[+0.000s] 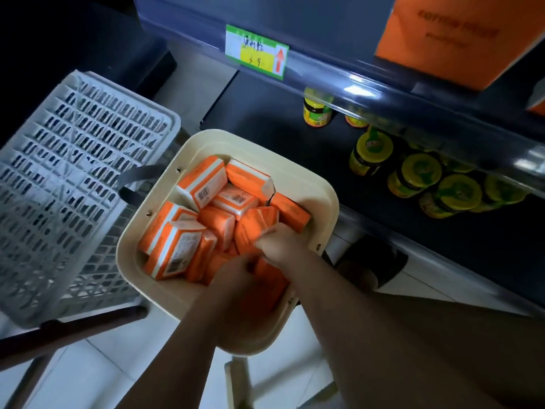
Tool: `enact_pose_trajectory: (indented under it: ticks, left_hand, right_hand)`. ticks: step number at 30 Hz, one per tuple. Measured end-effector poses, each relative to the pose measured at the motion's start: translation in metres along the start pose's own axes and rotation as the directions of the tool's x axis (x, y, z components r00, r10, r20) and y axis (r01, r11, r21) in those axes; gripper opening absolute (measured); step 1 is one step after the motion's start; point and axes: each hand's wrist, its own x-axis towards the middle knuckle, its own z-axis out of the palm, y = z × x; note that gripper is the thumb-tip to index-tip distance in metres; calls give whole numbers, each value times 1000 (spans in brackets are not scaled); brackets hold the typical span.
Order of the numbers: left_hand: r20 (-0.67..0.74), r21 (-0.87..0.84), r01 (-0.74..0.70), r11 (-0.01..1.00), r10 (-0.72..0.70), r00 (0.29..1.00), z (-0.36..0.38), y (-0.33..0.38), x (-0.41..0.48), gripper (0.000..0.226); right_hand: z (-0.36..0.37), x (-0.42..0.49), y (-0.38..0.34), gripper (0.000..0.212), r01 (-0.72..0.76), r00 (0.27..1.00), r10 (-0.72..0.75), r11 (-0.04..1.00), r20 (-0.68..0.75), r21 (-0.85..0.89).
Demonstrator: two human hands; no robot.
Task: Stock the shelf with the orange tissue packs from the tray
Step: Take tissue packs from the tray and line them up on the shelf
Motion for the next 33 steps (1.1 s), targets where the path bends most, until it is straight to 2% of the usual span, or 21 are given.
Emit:
enact_pose_trajectory:
  ticks: [3,6,9,12,16,19,22,24,27,30,32,33]
  left_hand:
    - [17,-82,74,994,-72,997,1,-9,6,55]
    - [29,-88,58,994,-56,998,-8,-3,1,63]
    - [121,-84,87,993,-76,990,-20,8,-8,68]
    - [115,0,68,998,-68,991,-24,7,-11,71]
    - [58,83,15,996,-19,998,-30,19,-19,70]
    - [13,108,-36,994,35,999,-30,30,-25,77]
    - [-47,26,-97,995,98,994,-31,31,-29,99]
    - [-116,-70,-153,986,145,983,-33,31,-30,107]
    - [-162,-153,-199,968,174,971,-30,34,-28,102]
    - [-175,-73,-196,978,181,968,-30,50,-28,90]
    - [-156,-59,-210,976,199,968,-33,58,-28,81]
    - [-160,-46,-233,971,223,961,-36,61,-29,77]
  right_hand:
    - [6,26,16,50,29,995,-25,998,-96,46]
    - [3,6,5,31,26,997,-22,998,-71,60]
    - [-4,-16,-3,31,35,997,-31,998,-65,59]
    - [-16,-29,-11,20,33,998,-27,994,-60,102]
    - [-32,-40,-23,31,138,982,-150,984,-111,-113]
    - [-37,-45,-23,27,205,972,-217,971,-94,-121]
    - [-42,-49,-22,15,230,963,-234,972,-131,-43]
    - [-46,-56,-25,5,211,974,-196,968,-117,134]
    - [-61,-63,-30,3,144,990,-134,940,-53,309]
    - [-77,-70,-29,8,76,988,-135,845,74,529]
    - [-79,-66,-26,21,150,976,-210,849,63,507]
    - [-79,-64,-26,35,226,968,-250,888,8,401]
